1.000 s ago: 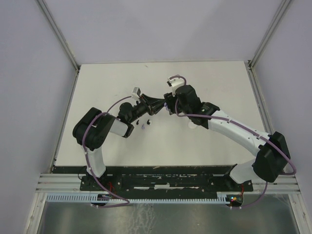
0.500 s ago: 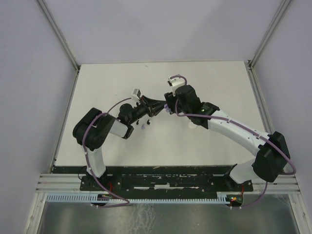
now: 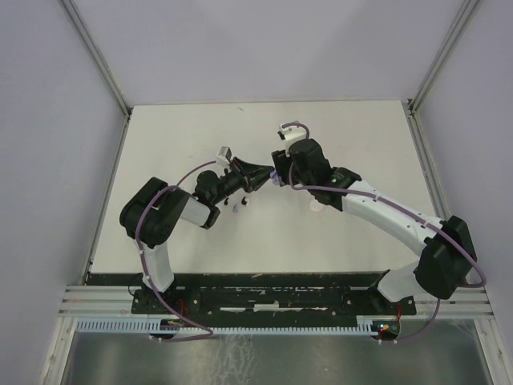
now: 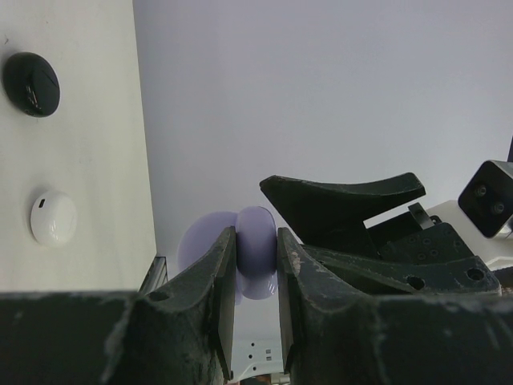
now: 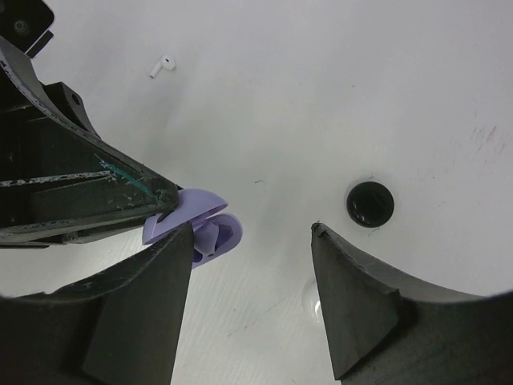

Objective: Insert the wireless bluetooth earbuds into the charging case
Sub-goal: Place the earbud in the charging case, then pick up the earbud from the center of the board.

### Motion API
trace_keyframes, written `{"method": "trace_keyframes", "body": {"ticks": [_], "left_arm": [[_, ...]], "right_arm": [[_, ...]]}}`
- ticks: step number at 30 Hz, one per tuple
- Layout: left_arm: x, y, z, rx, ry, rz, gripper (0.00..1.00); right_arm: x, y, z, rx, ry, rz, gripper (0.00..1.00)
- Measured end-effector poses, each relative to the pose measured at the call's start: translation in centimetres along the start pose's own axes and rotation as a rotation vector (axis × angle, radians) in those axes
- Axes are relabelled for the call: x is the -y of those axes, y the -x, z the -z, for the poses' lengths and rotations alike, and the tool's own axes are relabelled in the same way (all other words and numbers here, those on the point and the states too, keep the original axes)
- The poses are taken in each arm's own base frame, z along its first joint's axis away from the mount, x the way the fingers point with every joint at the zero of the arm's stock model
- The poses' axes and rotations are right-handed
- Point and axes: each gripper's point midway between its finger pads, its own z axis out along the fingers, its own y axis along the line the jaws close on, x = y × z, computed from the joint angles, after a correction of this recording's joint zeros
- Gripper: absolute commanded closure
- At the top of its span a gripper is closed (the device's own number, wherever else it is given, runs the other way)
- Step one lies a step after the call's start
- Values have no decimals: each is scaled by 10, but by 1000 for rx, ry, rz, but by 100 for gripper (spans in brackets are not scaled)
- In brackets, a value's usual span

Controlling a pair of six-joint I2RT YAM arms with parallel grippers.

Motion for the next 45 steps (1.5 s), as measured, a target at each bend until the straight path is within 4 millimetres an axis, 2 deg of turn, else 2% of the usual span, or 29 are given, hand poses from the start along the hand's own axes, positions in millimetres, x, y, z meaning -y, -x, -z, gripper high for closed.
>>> {"method": "trace_keyframes", "body": {"ticks": [10, 14, 16, 20, 23, 26, 29, 33, 36, 38, 42, 45], "left_arm": [[0, 0, 0, -1, -1, 0, 97], [0, 0, 0, 0, -1, 0, 97], [1, 2, 0, 8, -2, -1, 97], [-1, 12, 8, 47, -8, -5, 97], [-5, 21, 16, 80, -2, -4, 97], [-6, 29, 22, 107, -2, -6, 97], [-5, 38, 29, 136, -2, -8, 97], [1, 49, 43, 177, -11, -18, 97], [6, 68, 59, 234, -16, -28, 97], [7, 80, 70, 274, -15, -31, 97], [5, 107, 99, 361, 0, -32, 97], [6, 122, 121, 423, 7, -34, 97]], "right_arm": [[8, 2, -1, 7, -30, -12, 31], [16, 6, 5, 49, -58, -35, 30], [29, 8, 10, 60, -101, -65, 30], [73, 1, 6, 12, -223, -146, 29], [105, -16, -12, -99, -307, -183, 29], [112, -41, -28, -198, -323, -185, 28], [101, -56, -30, -254, -281, -178, 29], [84, -54, -33, -250, -205, -177, 30], [65, -51, -35, -236, -147, -137, 30], [38, -49, -37, -225, -89, -81, 30], [-37, -57, -46, -223, 56, 50, 32], [-74, -70, -48, -236, 135, 105, 33]]}}
